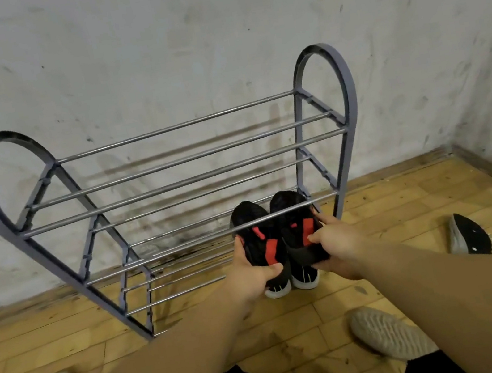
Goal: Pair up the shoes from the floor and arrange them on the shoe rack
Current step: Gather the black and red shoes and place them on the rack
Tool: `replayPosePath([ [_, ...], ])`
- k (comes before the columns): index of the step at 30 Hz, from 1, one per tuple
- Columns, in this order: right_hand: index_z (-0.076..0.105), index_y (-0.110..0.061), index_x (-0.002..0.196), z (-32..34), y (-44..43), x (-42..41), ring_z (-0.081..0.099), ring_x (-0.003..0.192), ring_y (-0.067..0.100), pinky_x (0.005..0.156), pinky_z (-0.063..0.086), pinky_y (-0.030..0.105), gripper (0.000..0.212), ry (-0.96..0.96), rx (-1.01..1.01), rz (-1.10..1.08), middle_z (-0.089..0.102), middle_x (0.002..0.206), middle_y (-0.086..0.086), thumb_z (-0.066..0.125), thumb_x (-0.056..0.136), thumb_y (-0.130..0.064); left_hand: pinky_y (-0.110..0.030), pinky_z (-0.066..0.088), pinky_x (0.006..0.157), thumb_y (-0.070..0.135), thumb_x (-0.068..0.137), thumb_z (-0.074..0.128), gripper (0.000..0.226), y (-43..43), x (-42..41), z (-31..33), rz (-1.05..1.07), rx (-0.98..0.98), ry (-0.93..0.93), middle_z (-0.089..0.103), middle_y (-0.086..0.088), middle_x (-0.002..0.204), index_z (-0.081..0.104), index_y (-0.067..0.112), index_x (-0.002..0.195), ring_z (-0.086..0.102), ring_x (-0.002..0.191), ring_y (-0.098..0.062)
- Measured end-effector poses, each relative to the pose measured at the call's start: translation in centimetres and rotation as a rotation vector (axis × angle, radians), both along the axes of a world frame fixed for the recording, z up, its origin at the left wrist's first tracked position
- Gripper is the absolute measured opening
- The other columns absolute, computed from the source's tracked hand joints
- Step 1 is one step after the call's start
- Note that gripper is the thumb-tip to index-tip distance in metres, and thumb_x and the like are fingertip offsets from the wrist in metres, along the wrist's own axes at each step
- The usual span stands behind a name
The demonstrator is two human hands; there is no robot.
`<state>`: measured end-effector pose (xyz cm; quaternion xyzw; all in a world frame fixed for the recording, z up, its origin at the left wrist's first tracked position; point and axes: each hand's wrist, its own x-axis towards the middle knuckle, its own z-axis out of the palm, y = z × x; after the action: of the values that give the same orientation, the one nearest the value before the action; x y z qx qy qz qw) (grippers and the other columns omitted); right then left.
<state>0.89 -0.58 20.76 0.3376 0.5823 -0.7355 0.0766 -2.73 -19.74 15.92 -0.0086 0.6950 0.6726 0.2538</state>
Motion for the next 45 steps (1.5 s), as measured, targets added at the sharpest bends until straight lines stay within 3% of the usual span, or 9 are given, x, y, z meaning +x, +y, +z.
replayPosePath([
  [6, 0.047, -0.04, 0.152, -2.7, 1.1, -4.1, 0.064, 0.114, 0.037, 0.089, 0.06, 0.057, 0.071, -0.007, -0.029, -0.016, 0.062, 0.13, 0.011, 0.042, 0.102, 0.01, -0.055, 0.053, 0.103, 0.007, 0.065, 0.084, 0.089, 0.8, -4.0, -1.8, 0.066, 0.012, -0.076, 0.071, -0.001, 0.127, 0.048, 0.036, 0.14, 0.067, 0.119, -0.028],
  [11, 0.051, -0.04, 0.148, -5.5, 1.6, -6.0, 0.066, 0.106, 0.033, 0.077, 0.059, 0.051, 0.071, -0.011, -0.074, -0.074, 0.066, 0.116, 0.008, 0.039, 0.102, 0.014, -0.055, 0.056, 0.099, 0.012, 0.052, 0.093, 0.092, 1.9, -6.5, -4.8, 0.144, -0.01, -0.124, 0.074, -0.002, 0.121, 0.055, 0.035, 0.133, 0.071, 0.112, -0.029],
  [16, 0.054, -0.033, 0.146, -6.4, 2.2, -7.0, 0.064, 0.114, 0.039, 0.087, 0.059, 0.056, 0.066, 0.014, -0.169, -0.151, 0.062, 0.134, 0.016, 0.038, 0.102, 0.013, -0.051, 0.059, 0.095, -0.004, 0.079, 0.083, 0.059, 3.1, -8.2, -4.6, 0.185, 0.016, -0.162, 0.075, -0.011, 0.116, 0.06, 0.017, 0.129, 0.074, 0.103, -0.03],
  [22, 0.049, -0.041, 0.147, -7.7, 2.9, -6.4, 0.069, 0.104, 0.03, 0.085, 0.061, 0.048, 0.053, -0.078, 0.12, -0.11, 0.065, 0.131, 0.012, 0.054, 0.105, -0.009, -0.033, 0.047, 0.095, 0.034, 0.08, 0.08, 0.074, 1.2, -6.0, -5.5, -0.102, -0.704, 0.17, 0.065, 0.0, 0.126, 0.042, 0.036, 0.144, 0.055, 0.12, -0.026],
  [28, 0.05, -0.024, 0.137, -8.9, 3.0, -5.7, 0.065, 0.094, 0.027, 0.07, 0.058, 0.043, 0.045, -0.189, 0.189, -0.108, 0.063, 0.11, 0.01, 0.063, 0.099, -0.004, -0.039, 0.057, 0.087, 0.021, 0.087, 0.079, 0.054, 0.7, -6.0, -5.3, -0.05, -0.603, 0.145, 0.071, -0.002, 0.117, 0.056, 0.026, 0.135, 0.067, 0.101, -0.022],
  [33, 0.051, -0.019, 0.143, -9.0, 3.3, -5.2, 0.067, 0.104, 0.032, 0.094, 0.059, 0.052, 0.058, -0.192, 0.266, -0.038, 0.064, 0.109, 0.01, 0.066, 0.093, 0.004, -0.027, 0.052, 0.07, 0.012, 0.084, 0.079, 0.056, 0.9, -5.7, -5.7, -0.064, -0.577, 0.148, 0.067, 0.001, 0.109, 0.055, 0.024, 0.133, 0.062, 0.091, -0.016],
  [39, 0.052, -0.016, 0.141, -8.4, 3.4, -4.7, 0.062, 0.104, 0.032, 0.095, 0.058, 0.047, 0.056, -0.203, 0.451, 0.085, 0.061, 0.106, 0.008, 0.068, 0.091, 0.004, -0.019, 0.045, 0.063, 0.011, 0.089, 0.076, 0.053, 1.3, -5.8, -6.1, -0.026, -0.544, 0.145, 0.066, 0.003, 0.109, 0.055, 0.024, 0.137, 0.06, 0.089, -0.014],
  [42, 0.049, -0.015, 0.146, -8.5, 3.8, -4.6, 0.061, 0.112, 0.037, 0.098, 0.056, 0.049, 0.056, -0.213, 0.584, 0.141, 0.059, 0.118, 0.013, 0.064, 0.094, 0.002, -0.027, 0.05, 0.077, 0.009, 0.091, 0.075, 0.057, 1.7, -5.7, -6.3, -0.008, -0.527, 0.129, 0.067, 0.0, 0.115, 0.052, 0.025, 0.141, 0.061, 0.094, -0.016],
  [45, 0.048, -0.016, 0.15, -8.7, 3.8, -4.9, 0.06, 0.118, 0.039, 0.1, 0.056, 0.05, 0.061, -0.22, 0.653, 0.187, 0.057, 0.138, 0.019, 0.061, 0.094, 0.004, -0.024, 0.05, 0.072, 0.007, 0.092, 0.072, 0.066, 2.2, -5.8, -6.2, -0.009, -0.505, 0.149, 0.064, 0.005, 0.111, 0.048, 0.034, 0.147, 0.062, 0.089, -0.011],
])
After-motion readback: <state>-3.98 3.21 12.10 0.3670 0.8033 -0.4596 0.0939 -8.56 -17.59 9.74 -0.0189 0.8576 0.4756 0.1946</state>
